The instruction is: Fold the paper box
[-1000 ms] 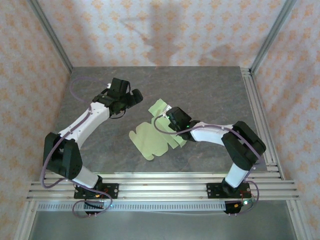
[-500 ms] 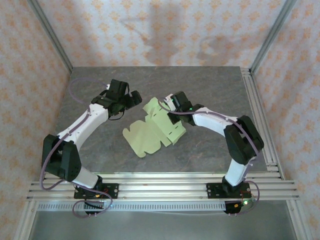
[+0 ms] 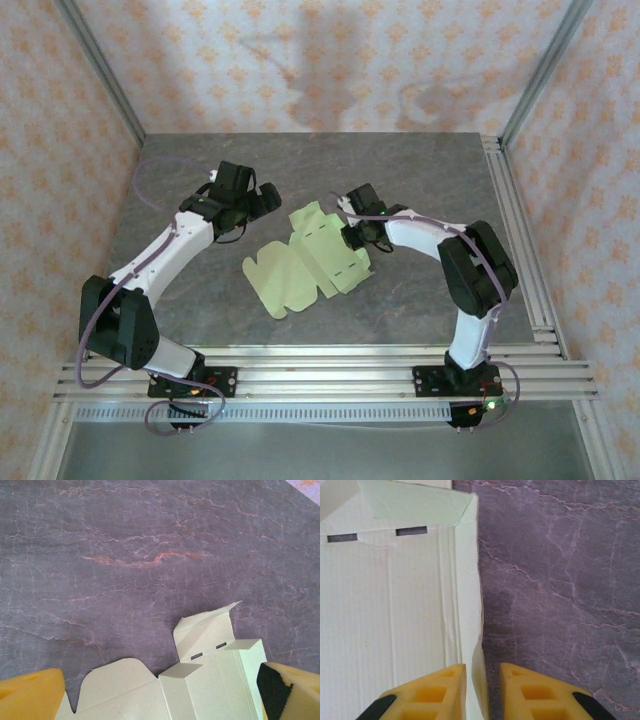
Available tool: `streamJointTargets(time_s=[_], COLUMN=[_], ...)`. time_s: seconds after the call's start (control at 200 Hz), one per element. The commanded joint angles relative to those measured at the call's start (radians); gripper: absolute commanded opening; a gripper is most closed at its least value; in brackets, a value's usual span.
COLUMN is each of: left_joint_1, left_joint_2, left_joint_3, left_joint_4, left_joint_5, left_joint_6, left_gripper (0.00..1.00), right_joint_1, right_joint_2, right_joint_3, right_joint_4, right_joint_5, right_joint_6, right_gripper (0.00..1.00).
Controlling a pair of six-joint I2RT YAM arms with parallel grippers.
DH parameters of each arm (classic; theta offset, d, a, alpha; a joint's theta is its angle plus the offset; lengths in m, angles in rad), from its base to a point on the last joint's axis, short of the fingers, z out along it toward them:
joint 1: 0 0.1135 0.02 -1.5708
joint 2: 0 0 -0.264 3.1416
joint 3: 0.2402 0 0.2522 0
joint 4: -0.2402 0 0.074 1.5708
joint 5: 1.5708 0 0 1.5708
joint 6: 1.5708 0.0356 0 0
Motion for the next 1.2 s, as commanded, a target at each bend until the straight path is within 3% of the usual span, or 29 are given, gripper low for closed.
streamJointTargets(time_s=[0.0,0.175,0.716,0.976,1.196], left_joint_1=[0.011,0.011,0.011,0.011,0.011], left_joint_2=[-0.030,-0.030,-0.043,-0.041,-0.036], left_joint_3=[-0.009,-0.009,-0.015,-0.012,-0.008], left_joint_4=[-0.008,-0.004,-0.008,-0.010,-0.012], left_joint_5=[-0.027,-0.022,-0.023,-0.024,-0.023], left_joint_6=[0.015,0.015,0.018,0.021,0.023], left_gripper=[1.00,1.00,1.00,1.00,1.00], right_joint_1=[-0.012,-0.013,-0.013,-0.013,-0.013], right_joint_2=[-0.023,-0.014,0.041,0.038,-0.003], right_joint_3=[-0.015,-0.022,0.003,-0.010,-0.026], right_joint_4=[-0.032,-0.041,-0.044,-0.021,-0.010], right_joint_5=[-0.031,-0.065,-0.093,-0.097,-0.098], right_joint_6=[0.022,0.016,0.008,0.000,-0.007], right_gripper=[0.26,0.30,0.30,0.20,0.21])
